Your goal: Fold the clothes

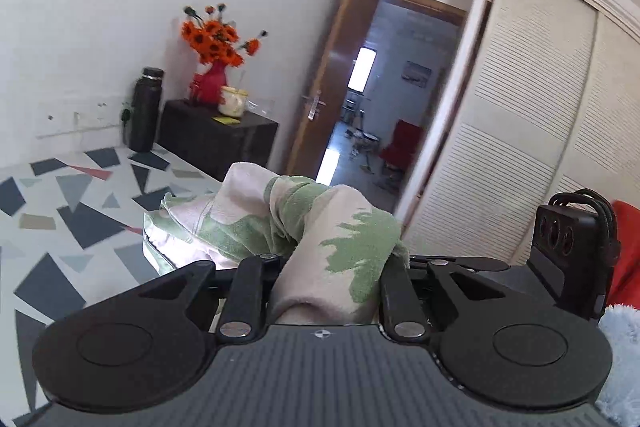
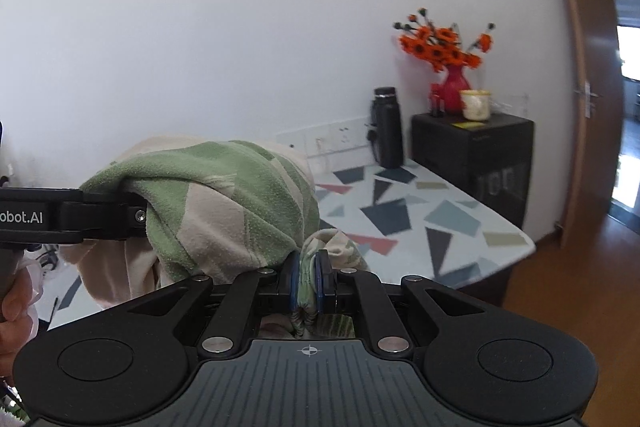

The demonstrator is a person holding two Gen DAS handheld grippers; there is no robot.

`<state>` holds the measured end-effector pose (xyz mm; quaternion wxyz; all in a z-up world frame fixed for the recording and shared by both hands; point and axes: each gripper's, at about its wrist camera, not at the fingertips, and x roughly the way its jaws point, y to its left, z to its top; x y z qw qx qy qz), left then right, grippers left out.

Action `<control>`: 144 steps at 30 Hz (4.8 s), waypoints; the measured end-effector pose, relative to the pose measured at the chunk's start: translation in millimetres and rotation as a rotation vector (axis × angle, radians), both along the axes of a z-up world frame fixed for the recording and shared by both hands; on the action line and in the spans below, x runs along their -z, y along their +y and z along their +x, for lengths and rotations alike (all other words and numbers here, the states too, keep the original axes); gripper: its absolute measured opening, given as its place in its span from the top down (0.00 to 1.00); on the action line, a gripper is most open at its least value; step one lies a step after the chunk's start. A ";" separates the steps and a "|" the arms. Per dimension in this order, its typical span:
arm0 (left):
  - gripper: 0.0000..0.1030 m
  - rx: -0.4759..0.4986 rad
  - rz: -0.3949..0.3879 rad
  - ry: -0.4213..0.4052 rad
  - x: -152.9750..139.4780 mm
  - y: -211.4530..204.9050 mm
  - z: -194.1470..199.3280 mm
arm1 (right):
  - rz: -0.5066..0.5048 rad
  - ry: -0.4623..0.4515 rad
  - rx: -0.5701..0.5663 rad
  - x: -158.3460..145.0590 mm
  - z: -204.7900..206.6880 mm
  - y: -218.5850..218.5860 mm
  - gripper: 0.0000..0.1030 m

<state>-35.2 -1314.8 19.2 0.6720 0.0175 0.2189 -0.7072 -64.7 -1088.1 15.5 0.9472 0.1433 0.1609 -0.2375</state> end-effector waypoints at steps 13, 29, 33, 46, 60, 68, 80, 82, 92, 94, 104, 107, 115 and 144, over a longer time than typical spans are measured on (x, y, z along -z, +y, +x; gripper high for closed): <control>0.82 -0.495 0.003 -0.004 3.6 29.7 99.5 | 0.120 -0.010 -0.536 0.4 195.3 -25.3 0.92; 0.81 -0.720 0.083 0.147 56.5 53.8 288.4 | 0.200 0.038 -0.274 39.7 343.9 -86.2 0.93; 0.80 -0.743 0.144 0.122 70.3 55.6 318.8 | 0.272 -0.039 -0.092 41.0 333.0 -135.7 0.93; 0.33 -0.415 0.504 0.164 154.2 -36.9 303.3 | 0.098 0.076 0.226 84.6 322.1 -239.3 0.93; 0.14 -0.650 0.559 0.169 140.5 -43.5 287.3 | 0.257 0.177 0.072 133.5 339.7 -318.6 0.75; 0.09 -0.632 0.552 0.178 151.3 -38.2 268.0 | 0.305 0.199 0.012 110.1 317.7 -302.5 0.69; 0.09 -0.642 0.577 0.159 176.5 -36.3 267.2 | 0.332 0.095 -0.052 14.4 276.2 -303.0 0.46; 0.09 -0.648 0.577 0.165 179.9 -33.6 268.5 | 0.299 0.081 -0.109 0.0 285.9 -297.7 0.45; 0.09 -0.664 0.513 0.223 169.6 -1.1 261.5 | 0.232 0.455 -0.174 73.4 415.7 -301.2 0.41; 0.09 -0.674 0.459 0.309 166.4 13.6 261.5 | 0.259 0.524 -0.122 99.1 427.1 -311.0 0.42; 0.09 -0.811 0.291 0.404 144.7 36.8 308.8 | 0.288 0.682 -0.172 164.8 397.9 -309.4 0.65; 0.09 -0.816 0.303 0.361 142.1 9.2 340.3 | 0.225 0.697 -0.252 168.4 387.2 -291.6 0.85; 0.23 -0.850 0.387 0.358 165.7 -52.8 395.5 | 0.142 0.739 -0.351 179.2 361.1 -266.4 0.87; 0.47 -1.002 0.191 0.590 169.5 20.2 378.1 | 0.058 0.731 -0.383 185.2 388.3 -245.9 0.96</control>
